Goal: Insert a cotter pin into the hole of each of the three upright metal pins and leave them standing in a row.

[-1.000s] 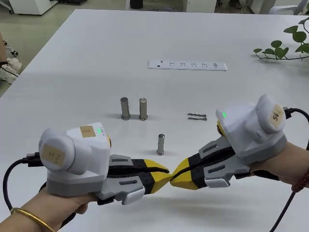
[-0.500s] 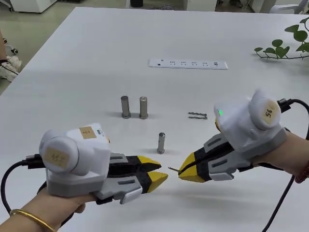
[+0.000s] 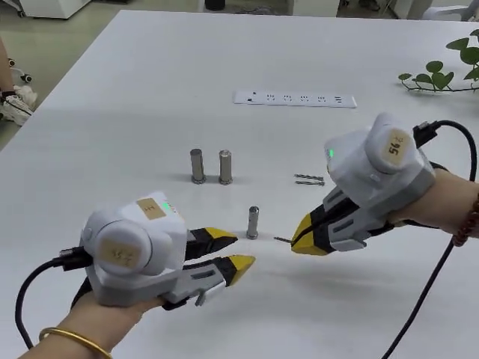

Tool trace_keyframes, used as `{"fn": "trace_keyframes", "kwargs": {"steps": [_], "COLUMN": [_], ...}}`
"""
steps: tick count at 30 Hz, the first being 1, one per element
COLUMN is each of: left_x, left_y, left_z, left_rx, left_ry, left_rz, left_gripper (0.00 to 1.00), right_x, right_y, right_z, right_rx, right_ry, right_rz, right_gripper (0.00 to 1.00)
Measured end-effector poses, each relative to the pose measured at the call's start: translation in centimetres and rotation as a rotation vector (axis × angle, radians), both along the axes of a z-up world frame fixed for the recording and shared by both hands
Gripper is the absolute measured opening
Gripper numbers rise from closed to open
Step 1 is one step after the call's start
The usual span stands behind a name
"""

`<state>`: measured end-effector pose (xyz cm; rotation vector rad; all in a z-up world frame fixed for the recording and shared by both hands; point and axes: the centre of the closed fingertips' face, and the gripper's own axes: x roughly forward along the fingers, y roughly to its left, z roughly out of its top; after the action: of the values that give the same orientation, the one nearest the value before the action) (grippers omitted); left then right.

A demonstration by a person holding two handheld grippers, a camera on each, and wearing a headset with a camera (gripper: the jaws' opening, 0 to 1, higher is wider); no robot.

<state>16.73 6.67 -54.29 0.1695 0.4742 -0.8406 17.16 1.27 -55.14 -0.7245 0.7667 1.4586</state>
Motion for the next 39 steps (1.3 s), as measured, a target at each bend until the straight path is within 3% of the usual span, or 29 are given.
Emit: {"fn": "trace_keyframes", "kwargs": {"steps": [19,31,39], "left_x": [3.9,5.9,6.4], "left_y": [-0.5,-1.2,-1.5], "left_z": [-2.7,-3.9,-4.4], "left_rx": [0.104,0.107,0.099], "left_ry": [0.005,0.011,0.023], "left_rz": [0.140,0.189,0.203], "left_gripper": [0.18,0.15,0.12], "right_x": [2.8,3.8,4.3], "right_y": [-0.1,-0.3,0.1], "right_z": [-0.8,-1.5,-1.5], "right_rx": [-0.104,-0.191,-0.214], "right_ry": [0.004,0.022,0.033], "right_rz": [-0.020,-0.065,-0.094], "right_gripper": [0.00,0.00,0.00]}}
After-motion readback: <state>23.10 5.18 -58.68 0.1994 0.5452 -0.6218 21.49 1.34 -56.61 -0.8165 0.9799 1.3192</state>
